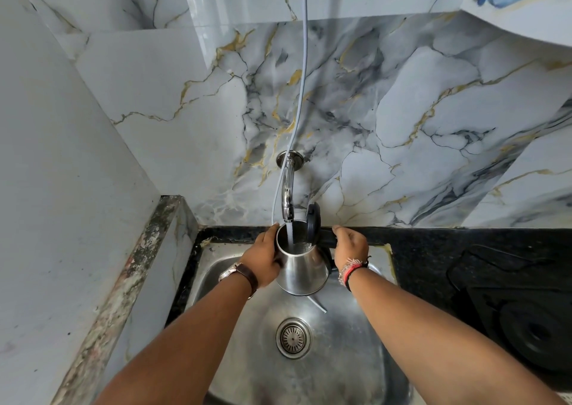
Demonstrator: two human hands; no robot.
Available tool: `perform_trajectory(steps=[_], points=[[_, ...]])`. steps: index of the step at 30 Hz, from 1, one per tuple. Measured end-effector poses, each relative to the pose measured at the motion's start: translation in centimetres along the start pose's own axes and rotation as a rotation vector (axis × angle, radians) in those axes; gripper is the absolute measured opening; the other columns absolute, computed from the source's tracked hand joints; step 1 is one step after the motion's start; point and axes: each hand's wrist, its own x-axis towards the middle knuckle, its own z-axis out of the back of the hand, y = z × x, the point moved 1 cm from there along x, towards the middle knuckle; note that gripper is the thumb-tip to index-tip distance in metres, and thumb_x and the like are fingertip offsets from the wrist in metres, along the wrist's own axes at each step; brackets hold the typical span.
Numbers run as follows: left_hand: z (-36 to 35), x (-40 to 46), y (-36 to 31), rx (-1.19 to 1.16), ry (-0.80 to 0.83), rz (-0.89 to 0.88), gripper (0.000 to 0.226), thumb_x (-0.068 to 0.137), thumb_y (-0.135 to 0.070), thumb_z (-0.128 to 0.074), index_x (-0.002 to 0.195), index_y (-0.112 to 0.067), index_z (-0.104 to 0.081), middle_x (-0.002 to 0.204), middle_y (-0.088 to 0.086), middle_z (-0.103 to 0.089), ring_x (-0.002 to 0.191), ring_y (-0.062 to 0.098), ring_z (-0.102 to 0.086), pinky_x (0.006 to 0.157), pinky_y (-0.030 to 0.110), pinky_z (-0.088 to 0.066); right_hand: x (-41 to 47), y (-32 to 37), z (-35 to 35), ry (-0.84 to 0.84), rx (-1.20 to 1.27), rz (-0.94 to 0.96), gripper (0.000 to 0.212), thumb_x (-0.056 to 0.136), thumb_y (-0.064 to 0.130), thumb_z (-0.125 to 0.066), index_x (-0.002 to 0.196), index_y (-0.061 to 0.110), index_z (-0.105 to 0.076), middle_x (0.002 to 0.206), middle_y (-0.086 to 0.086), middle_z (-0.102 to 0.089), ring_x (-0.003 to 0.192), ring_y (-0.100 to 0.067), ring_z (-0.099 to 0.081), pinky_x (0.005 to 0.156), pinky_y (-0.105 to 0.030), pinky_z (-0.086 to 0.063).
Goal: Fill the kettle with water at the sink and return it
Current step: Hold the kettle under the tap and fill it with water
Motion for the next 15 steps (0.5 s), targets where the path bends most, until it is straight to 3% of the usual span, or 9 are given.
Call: perform_trajectory(steps=[4,8,12,15], points=[[0.00,0.01,-0.01,-0.009,0.008,0.017,0.096,0.074,-0.014,-0.058,0.156,-0.029,-0.011,0.156,0.014,-0.032,0.134,0.035,-0.045,0.107,0.035,-0.037,-0.18,0.16,-0.10,0.009,-0.014,-0.005,0.043,0.076,0.042,-0.059,0.043,0.019,-0.043,0.040,0.010,-0.030,0.040,-0.010,-0.030,0.058,-0.035,-0.032],[-0.01,0.05,0.08,-0.007,0.011,0.023,0.096,0.073,-0.016,-0.059,0.156,-0.029,-0.011,0.156,0.014,-0.032,0.133,0.034,-0.045,0.107,0.035,-0.036,-0.13,0.21,-0.14,0.004,-0.030,-0.008,0.046,0.077,0.042,-0.059,0.040,0.020,-0.044,0.041,0.010,-0.030,0.041,-0.012,-0.030,0.057,-0.035,-0.032],[0.08,-0.07,0.02,-0.017,0.013,0.024,0.096,0.074,-0.015,-0.059,0.156,-0.030,-0.011,0.155,0.013,-0.033,0.134,0.032,-0.044,0.108,0.035,-0.036,-0.08,0.06,-0.17,-0.004,-0.022,-0.008,0.040,0.076,0.042,-0.061,0.050,0.014,-0.051,0.049,-0.001,-0.036,0.046,-0.015,-0.036,0.058,-0.035,-0.034],[0.12,-0.17,0.02,-0.020,0.007,0.018,0.095,0.074,-0.014,-0.059,0.156,-0.029,-0.013,0.154,0.013,-0.036,0.133,0.033,-0.045,0.108,0.038,-0.039,-0.15,-0.01,-0.20,-0.001,-0.017,-0.007,0.040,0.079,0.039,-0.062,0.050,0.014,-0.048,0.047,0.003,-0.033,0.041,-0.010,-0.032,0.057,-0.034,-0.032]])
